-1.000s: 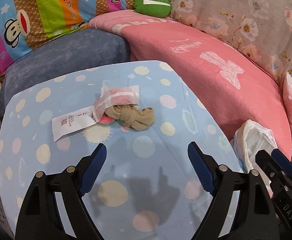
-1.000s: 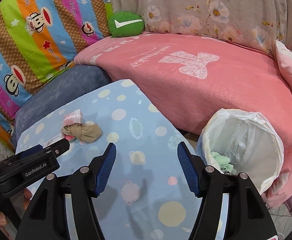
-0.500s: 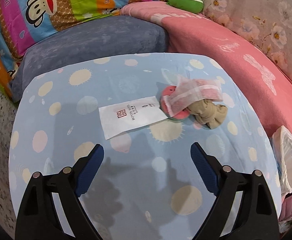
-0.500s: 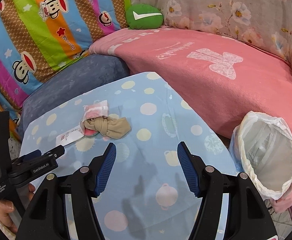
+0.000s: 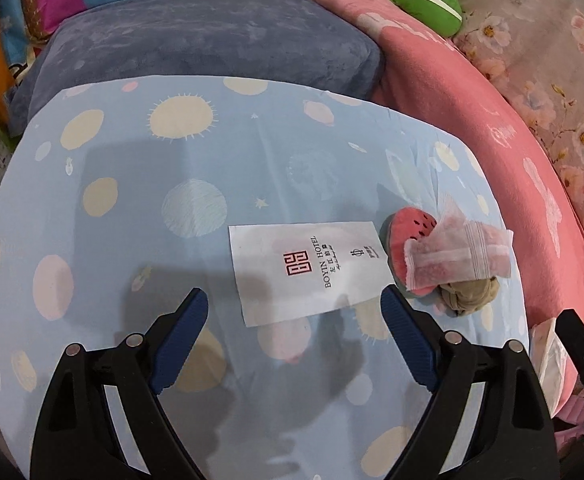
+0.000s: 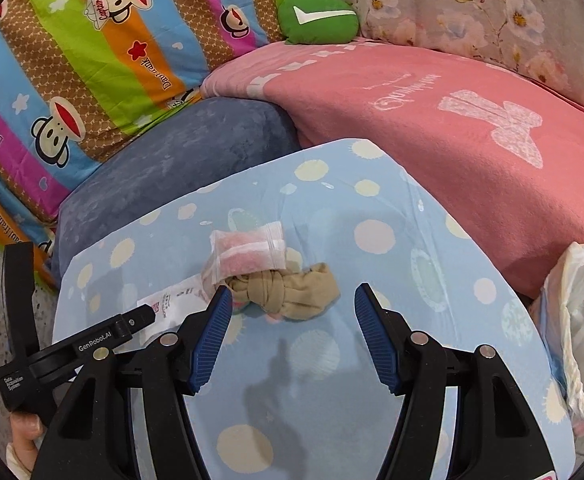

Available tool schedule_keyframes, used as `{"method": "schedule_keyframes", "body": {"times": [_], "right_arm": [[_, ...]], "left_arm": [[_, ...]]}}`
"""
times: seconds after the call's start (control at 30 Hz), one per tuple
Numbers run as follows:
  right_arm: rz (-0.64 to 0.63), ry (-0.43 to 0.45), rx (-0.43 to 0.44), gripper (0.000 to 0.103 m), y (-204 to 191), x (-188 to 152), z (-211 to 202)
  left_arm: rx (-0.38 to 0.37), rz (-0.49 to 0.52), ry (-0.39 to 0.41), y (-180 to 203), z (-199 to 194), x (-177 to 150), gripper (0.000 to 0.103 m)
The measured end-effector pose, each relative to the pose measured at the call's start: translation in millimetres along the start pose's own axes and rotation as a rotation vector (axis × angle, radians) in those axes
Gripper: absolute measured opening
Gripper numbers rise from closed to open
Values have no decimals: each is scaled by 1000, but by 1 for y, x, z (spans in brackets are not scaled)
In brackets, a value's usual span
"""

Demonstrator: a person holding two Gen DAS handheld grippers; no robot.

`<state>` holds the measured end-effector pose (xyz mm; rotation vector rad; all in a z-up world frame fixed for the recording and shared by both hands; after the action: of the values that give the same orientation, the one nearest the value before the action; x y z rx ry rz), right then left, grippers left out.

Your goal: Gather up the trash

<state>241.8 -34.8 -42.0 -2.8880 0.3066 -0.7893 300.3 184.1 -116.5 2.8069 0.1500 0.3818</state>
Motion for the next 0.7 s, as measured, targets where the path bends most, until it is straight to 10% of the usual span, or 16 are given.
{"method": "schedule_keyframes", "body": {"times": [0.23,0.7], "right_arm": [[-8,-20,11,57,-17,29,34],[-24,-113,76,17,-24,10,71]], "left_arm": [[-17,-25,-44,5,21,19,81],[-9,30,-56,13,31,5,37]]}}
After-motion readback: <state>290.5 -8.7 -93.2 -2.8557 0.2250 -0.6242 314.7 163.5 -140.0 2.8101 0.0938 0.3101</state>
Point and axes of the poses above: each gripper's, at about its wrist camera, not at the fingertips, and z roughly the way its jaws point, y to its right, x to its top, the point moved 2 cm from there along z, roughly the way its jaws point, and after that the axes turned 10 degrees about -y, right-handed, at the moved point
